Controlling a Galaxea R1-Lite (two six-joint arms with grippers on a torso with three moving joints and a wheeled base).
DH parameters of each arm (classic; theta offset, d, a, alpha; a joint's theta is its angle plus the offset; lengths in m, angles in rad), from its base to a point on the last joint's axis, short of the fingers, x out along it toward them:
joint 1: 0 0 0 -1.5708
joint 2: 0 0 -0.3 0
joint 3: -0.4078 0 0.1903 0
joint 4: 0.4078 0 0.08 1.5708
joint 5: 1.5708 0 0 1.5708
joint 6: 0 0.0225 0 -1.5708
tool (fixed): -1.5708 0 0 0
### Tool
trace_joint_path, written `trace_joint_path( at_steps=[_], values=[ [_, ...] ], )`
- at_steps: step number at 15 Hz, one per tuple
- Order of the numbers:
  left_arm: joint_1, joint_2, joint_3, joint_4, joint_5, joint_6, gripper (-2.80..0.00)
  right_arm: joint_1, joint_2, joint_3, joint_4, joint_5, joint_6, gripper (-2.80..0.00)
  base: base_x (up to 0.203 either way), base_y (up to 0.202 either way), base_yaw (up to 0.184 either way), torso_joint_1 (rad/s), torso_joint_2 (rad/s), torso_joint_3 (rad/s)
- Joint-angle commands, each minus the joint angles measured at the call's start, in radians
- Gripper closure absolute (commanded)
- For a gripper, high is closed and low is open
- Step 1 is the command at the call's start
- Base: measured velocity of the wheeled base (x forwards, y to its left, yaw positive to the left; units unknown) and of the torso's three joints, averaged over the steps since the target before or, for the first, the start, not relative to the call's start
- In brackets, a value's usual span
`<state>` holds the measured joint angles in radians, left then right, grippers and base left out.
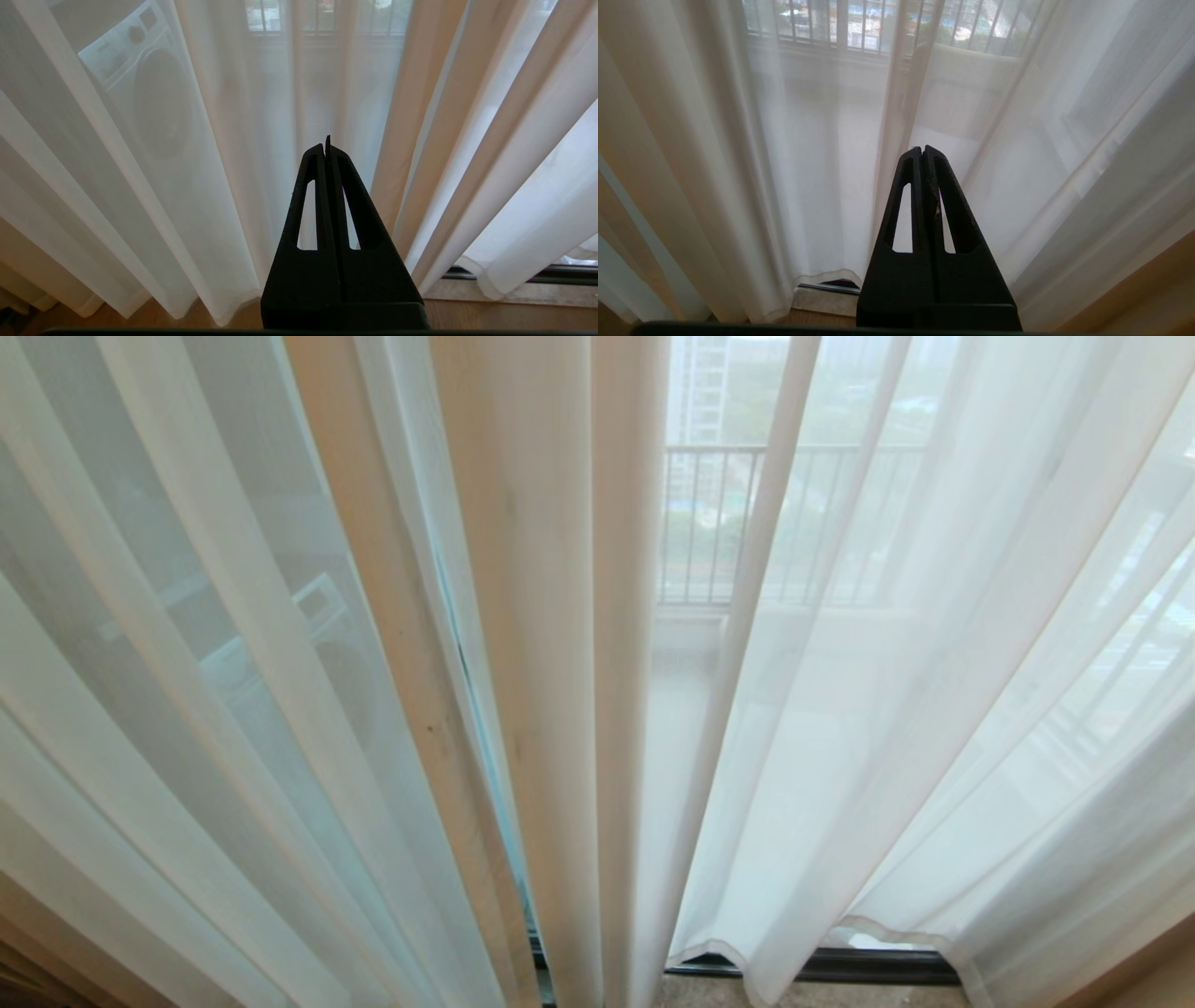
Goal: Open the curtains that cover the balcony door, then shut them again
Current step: Pull the inner curtains open on both sides
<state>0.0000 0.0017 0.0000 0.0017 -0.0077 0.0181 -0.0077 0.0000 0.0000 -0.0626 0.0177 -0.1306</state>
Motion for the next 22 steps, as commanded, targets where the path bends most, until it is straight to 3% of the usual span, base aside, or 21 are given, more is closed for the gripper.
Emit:
trace_joint_path(
  at_steps=[1,16,20,22],
  values=[
    [0.000,0.000,0.000,0.000,0.000,0.000,0.00,0.000,0.000,0.000,0.000,0.001,-0.001,0.00,0.000,0.000,0.000,0.000,0.00,0.000],
    [0.000,0.000,-0.002,0.000,-0.012,0.004,0.00,0.000,0.000,0.000,0.000,0.001,-0.001,0.00,0.000,0.000,0.000,0.000,0.00,0.000],
    [0.000,0.000,-0.002,0.000,-0.032,0.079,0.00,-0.002,0.000,0.000,0.000,0.001,-0.001,0.00,0.000,0.000,0.000,0.000,0.00,0.000],
    [0.000,0.000,-0.003,0.000,-0.032,0.077,0.00,0.000,0.000,0.000,0.000,0.001,-0.001,0.00,0.000,0.000,0.000,0.000,0.00,0.000]
  ],
)
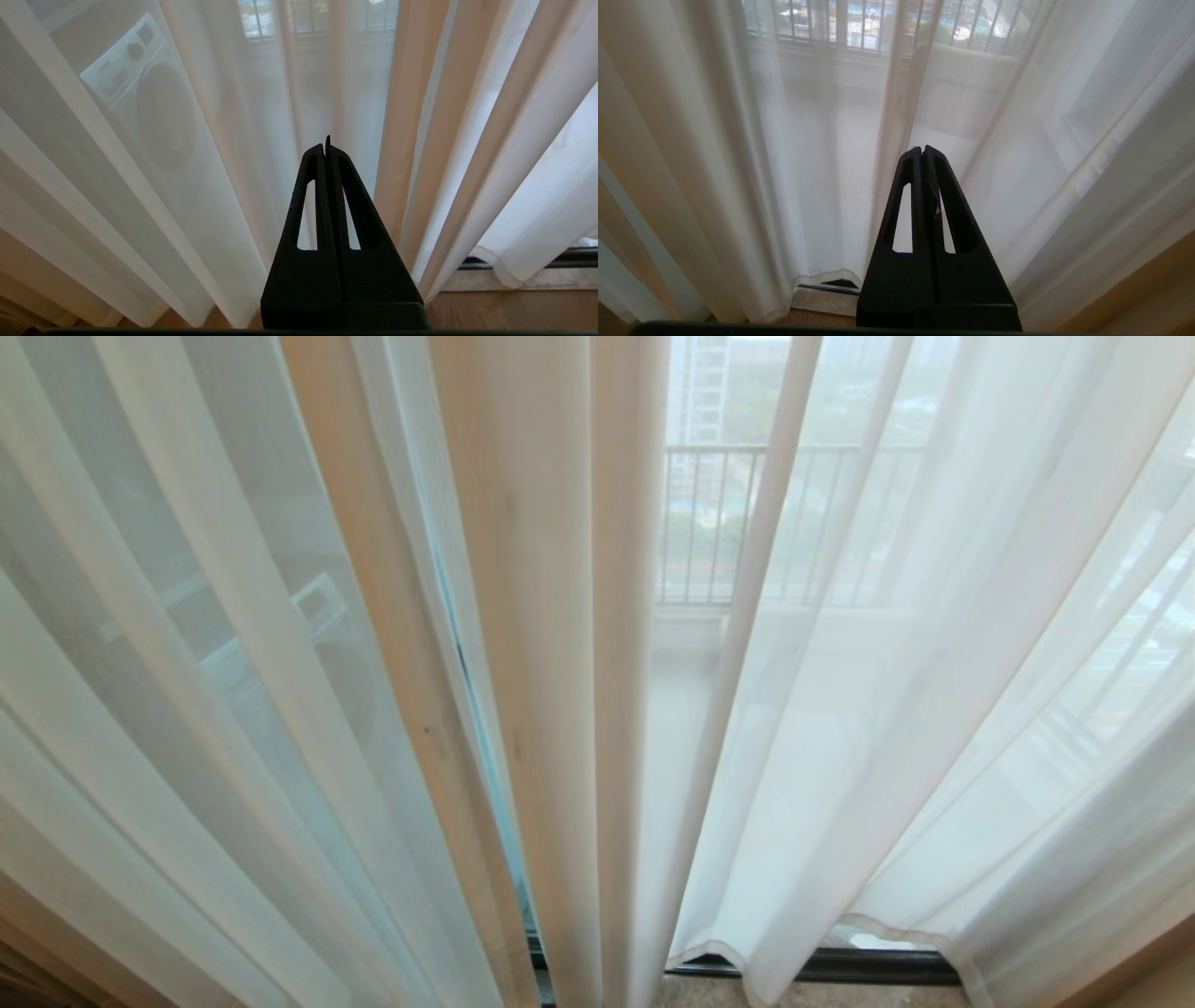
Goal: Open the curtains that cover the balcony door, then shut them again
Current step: Pull the inner curtains open on both sides
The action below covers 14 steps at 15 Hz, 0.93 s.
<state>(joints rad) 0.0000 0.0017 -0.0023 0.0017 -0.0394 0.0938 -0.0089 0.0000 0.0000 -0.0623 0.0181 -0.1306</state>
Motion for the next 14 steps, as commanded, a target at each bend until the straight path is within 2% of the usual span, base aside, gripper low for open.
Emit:
trace_joint_path(
  at_steps=[1,3,6,11,14],
  values=[
    [0.000,0.000,-0.001,0.000,-0.001,0.002,0.00,0.000,0.001,0.000,-0.001,0.000,-0.001,0.00,0.000,0.000,0.000,0.000,0.00,0.000],
    [0.000,0.000,-0.028,0.005,-0.019,-0.006,0.00,0.000,0.001,0.000,-0.001,0.000,-0.001,0.00,0.000,0.000,0.000,0.000,0.00,0.000],
    [0.000,0.063,-0.143,0.051,-0.137,-0.050,0.00,0.000,0.005,0.000,-0.002,0.000,-0.001,0.00,0.000,0.000,0.000,0.000,0.00,0.000],
    [-0.003,0.431,-0.385,0.060,-0.396,-0.142,0.00,0.001,0.025,0.000,-0.001,0.000,-0.001,0.00,0.000,0.000,0.000,0.000,0.00,0.000],
    [-0.020,0.704,-0.485,-0.051,-0.479,-0.164,0.00,0.001,0.026,0.000,-0.001,0.000,-0.001,0.00,0.000,0.000,0.000,0.000,0.00,0.000]
  ],
)
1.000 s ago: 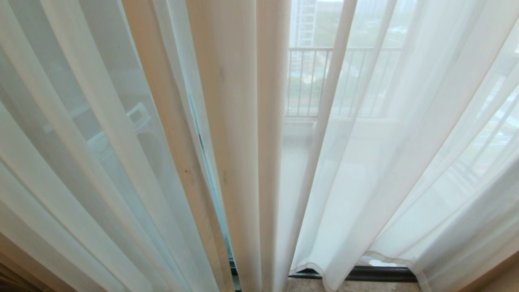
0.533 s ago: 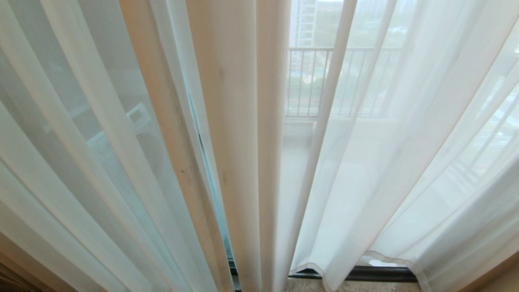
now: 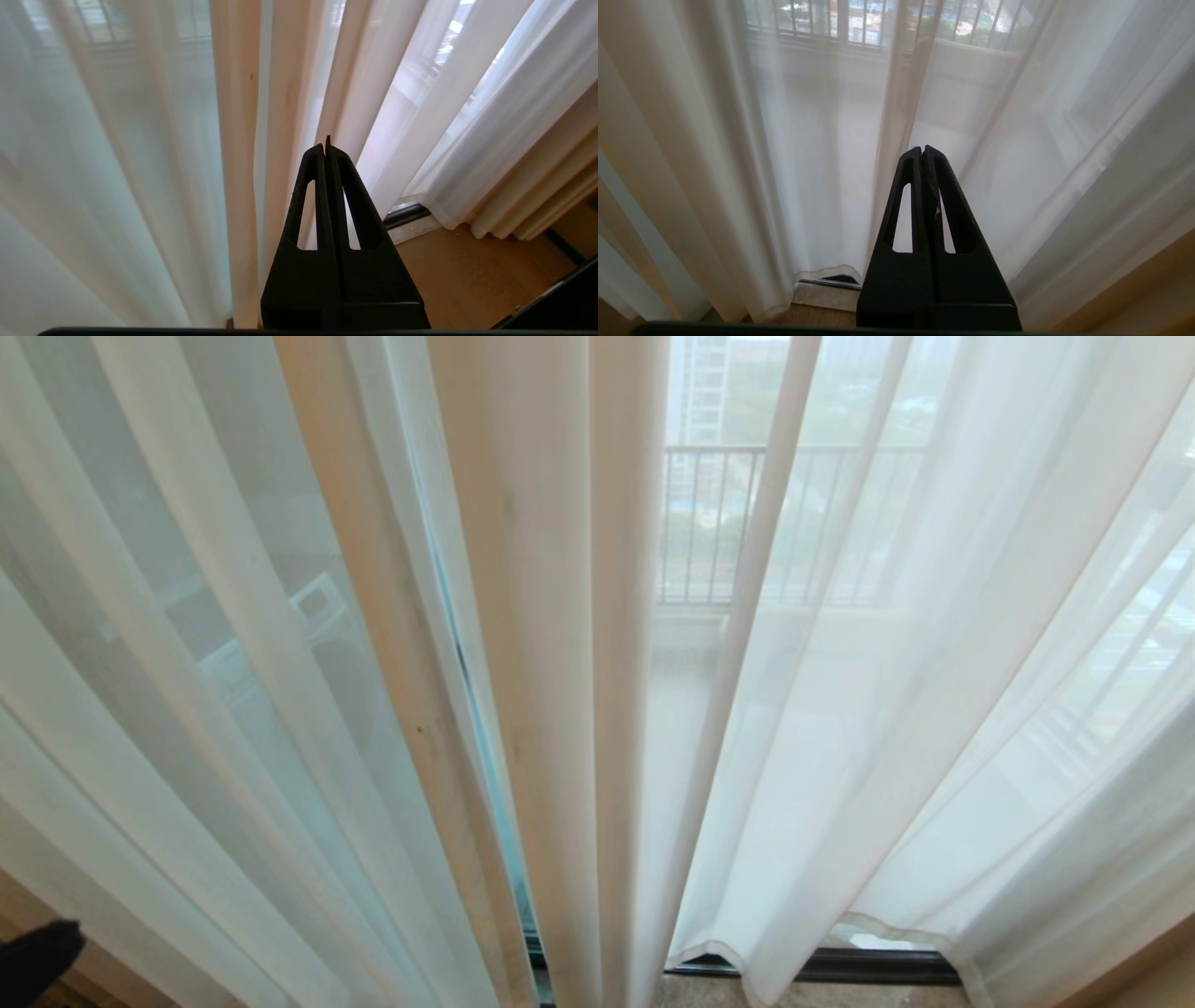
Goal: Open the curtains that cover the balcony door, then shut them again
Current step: Pull the inner curtains open on both sides
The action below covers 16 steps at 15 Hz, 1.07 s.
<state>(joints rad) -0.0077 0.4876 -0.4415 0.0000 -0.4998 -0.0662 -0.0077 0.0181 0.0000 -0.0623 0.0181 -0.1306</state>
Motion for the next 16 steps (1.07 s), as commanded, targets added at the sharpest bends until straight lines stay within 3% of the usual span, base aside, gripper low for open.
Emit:
trace_joint_path(
  at_steps=[1,5,6,10,12,16],
  values=[
    [-0.035,0.306,-0.073,-0.110,-0.027,-0.009,0.00,0.000,0.010,0.000,-0.001,0.000,-0.001,0.00,0.000,0.000,0.000,0.000,0.00,0.000],
    [-0.146,0.569,-0.205,-0.259,-0.037,-0.047,0.00,0.000,0.017,0.000,-0.001,0.000,-0.001,0.00,0.000,0.000,0.000,0.000,0.00,0.000],
    [-0.165,0.624,-0.220,-0.316,-0.029,-0.050,-2.80,0.000,0.017,0.000,-0.002,0.000,-0.001,0.00,0.000,0.000,0.000,0.000,0.00,0.000],
    [-0.309,0.796,-0.247,-0.573,0.104,-0.096,-2.80,0.000,0.023,0.000,-0.001,0.000,-0.001,0.00,0.000,0.000,0.000,0.000,0.00,0.000],
    [-0.355,0.834,-0.284,-0.595,0.123,-0.136,-2.80,0.000,0.029,0.000,-0.001,0.000,-0.001,0.00,0.000,0.000,0.000,0.000,0.00,0.000],
    [-0.365,0.930,-0.375,-0.614,0.159,-0.107,-2.80,0.000,0.037,0.000,-0.001,0.000,-0.001,0.00,0.000,0.000,0.000,0.000,0.00,0.000]
  ],
)
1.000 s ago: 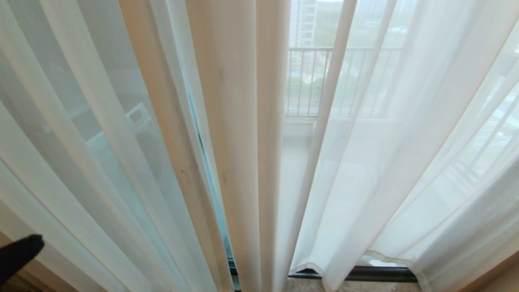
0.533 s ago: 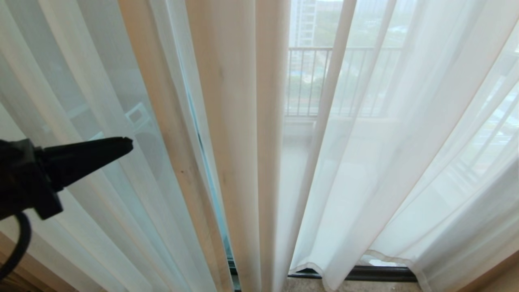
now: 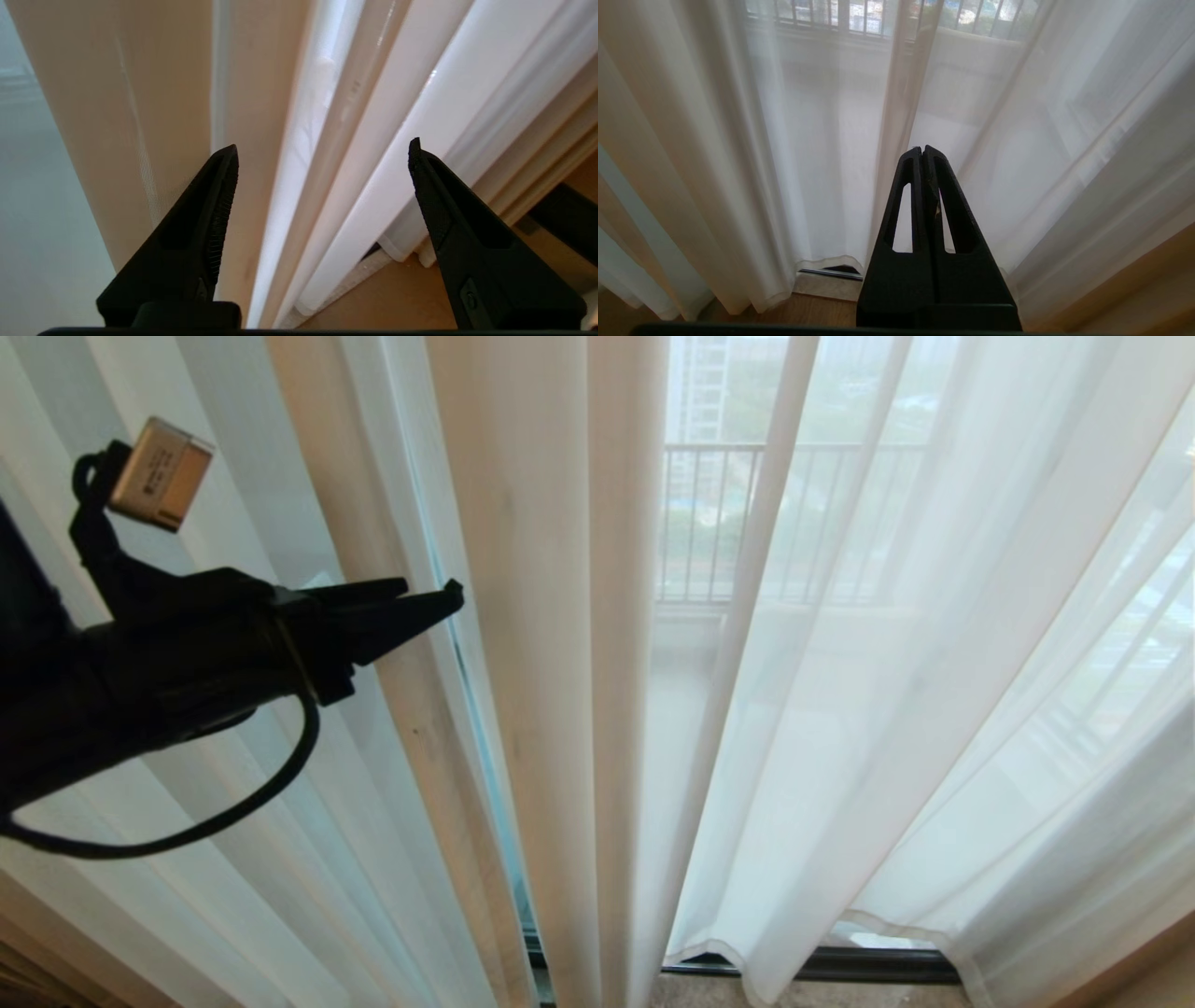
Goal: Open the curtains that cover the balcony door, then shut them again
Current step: Pull the inner curtains open on both sides
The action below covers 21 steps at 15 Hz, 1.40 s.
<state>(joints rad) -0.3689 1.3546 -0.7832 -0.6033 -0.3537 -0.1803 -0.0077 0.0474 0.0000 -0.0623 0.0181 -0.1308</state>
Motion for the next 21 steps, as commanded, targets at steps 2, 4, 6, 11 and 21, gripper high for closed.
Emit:
trace_joint_path(
  at_steps=[2,4,6,11,21],
  values=[
    [-0.003,0.102,-0.062,-0.043,0.083,0.040,-2.80,0.000,0.009,0.000,-0.001,0.000,-0.001,0.00,0.000,0.000,0.000,0.000,0.00,0.000],
    [0.001,0.116,-0.070,-0.056,0.109,0.070,-2.80,0.000,0.009,0.000,-0.001,0.000,-0.001,0.00,0.000,0.000,0.000,0.000,0.00,0.000],
    [0.000,0.134,-0.071,-0.065,0.129,0.082,-2.80,0.000,0.008,0.000,-0.001,0.000,-0.001,0.00,0.000,0.000,0.000,0.000,0.00,0.000],
    [0.001,0.205,-0.097,-0.192,0.178,0.097,-2.80,0.000,0.009,0.000,-0.001,0.000,-0.001,0.00,0.000,0.000,0.000,0.000,0.00,0.000],
    [-0.023,0.060,-0.059,-0.174,0.180,0.106,-2.80,0.000,0.006,0.000,-0.001,0.000,-0.001,0.00,0.000,0.000,0.000,0.000,0.00,0.000]
  ],
)
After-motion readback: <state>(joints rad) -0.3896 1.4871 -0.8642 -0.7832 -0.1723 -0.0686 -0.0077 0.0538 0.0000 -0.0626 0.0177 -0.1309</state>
